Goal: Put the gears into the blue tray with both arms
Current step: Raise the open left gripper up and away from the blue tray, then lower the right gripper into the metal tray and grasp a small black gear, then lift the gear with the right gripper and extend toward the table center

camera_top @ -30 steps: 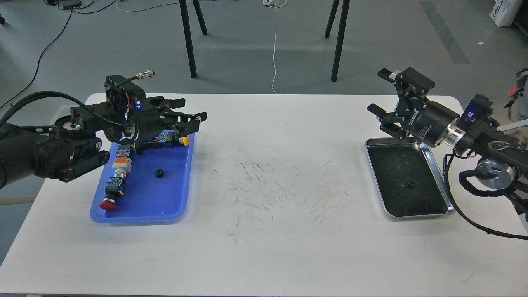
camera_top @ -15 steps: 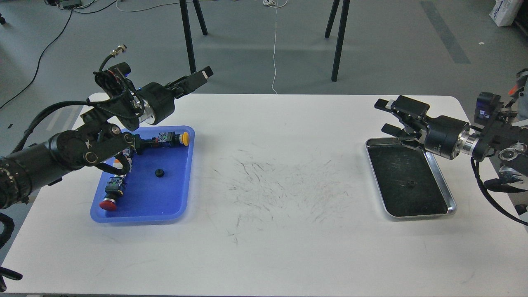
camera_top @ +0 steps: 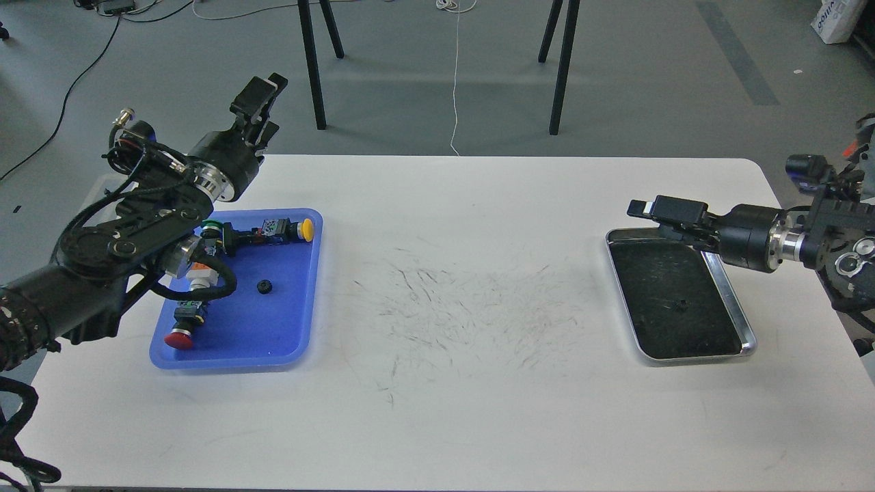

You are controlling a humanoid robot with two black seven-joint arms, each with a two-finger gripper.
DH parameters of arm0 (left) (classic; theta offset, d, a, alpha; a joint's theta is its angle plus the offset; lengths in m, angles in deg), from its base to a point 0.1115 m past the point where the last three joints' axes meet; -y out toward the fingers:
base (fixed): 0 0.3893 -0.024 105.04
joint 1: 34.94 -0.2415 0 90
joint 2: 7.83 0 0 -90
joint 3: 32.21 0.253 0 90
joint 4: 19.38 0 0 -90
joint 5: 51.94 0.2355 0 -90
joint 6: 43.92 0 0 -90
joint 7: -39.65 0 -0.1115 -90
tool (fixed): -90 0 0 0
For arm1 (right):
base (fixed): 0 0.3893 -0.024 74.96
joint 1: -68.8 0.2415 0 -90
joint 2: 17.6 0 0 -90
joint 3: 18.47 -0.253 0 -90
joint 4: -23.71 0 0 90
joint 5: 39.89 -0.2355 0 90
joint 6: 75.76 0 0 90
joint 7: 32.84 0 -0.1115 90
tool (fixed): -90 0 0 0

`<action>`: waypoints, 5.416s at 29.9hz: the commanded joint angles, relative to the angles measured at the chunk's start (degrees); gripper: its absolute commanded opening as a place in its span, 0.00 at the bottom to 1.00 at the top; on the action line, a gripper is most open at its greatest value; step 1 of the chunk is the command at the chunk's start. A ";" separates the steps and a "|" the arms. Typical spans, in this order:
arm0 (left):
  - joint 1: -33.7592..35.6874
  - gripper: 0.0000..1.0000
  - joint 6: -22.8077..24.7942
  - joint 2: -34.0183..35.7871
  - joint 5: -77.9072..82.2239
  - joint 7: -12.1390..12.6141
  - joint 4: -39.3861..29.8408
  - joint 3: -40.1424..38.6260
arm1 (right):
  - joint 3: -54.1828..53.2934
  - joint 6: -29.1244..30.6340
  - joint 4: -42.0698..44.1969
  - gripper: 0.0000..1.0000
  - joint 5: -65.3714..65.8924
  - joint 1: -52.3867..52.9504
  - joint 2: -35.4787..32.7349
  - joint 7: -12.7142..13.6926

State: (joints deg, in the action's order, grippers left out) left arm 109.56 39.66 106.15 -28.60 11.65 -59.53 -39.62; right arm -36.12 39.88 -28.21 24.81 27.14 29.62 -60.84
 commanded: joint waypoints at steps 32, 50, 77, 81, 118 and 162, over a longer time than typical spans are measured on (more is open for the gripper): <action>-7.21 1.00 9.67 -0.60 -6.38 0.00 0.51 -5.86 | 23.27 -0.77 4.19 0.98 29.70 10.02 3.83 0.00; -7.48 1.00 9.75 -0.51 -6.20 0.00 0.60 -5.86 | 28.73 -1.38 7.36 0.91 29.70 11.69 6.91 0.00; -7.48 1.00 9.75 -0.07 -6.03 0.00 0.78 -5.43 | 29.16 -1.65 8.07 0.50 29.35 10.81 6.83 0.00; -7.48 1.00 9.75 -0.07 -5.94 0.00 0.78 -5.43 | 29.25 -1.64 8.24 0.50 29.35 10.64 6.83 0.00; -7.57 1.00 10.98 -0.68 -5.94 0.00 2.80 -5.43 | 26.36 -1.65 1.30 0.16 24.27 18.46 -1.08 0.00; -7.66 1.00 12.13 -0.68 -6.03 0.00 2.80 -5.43 | 22.40 -2.44 -7.84 0.08 -10.64 13.71 15.79 0.00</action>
State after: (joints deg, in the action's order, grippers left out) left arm 101.91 51.80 105.55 -34.63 11.65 -56.73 -45.13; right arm -12.94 37.68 -33.03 14.39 40.42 44.10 -60.83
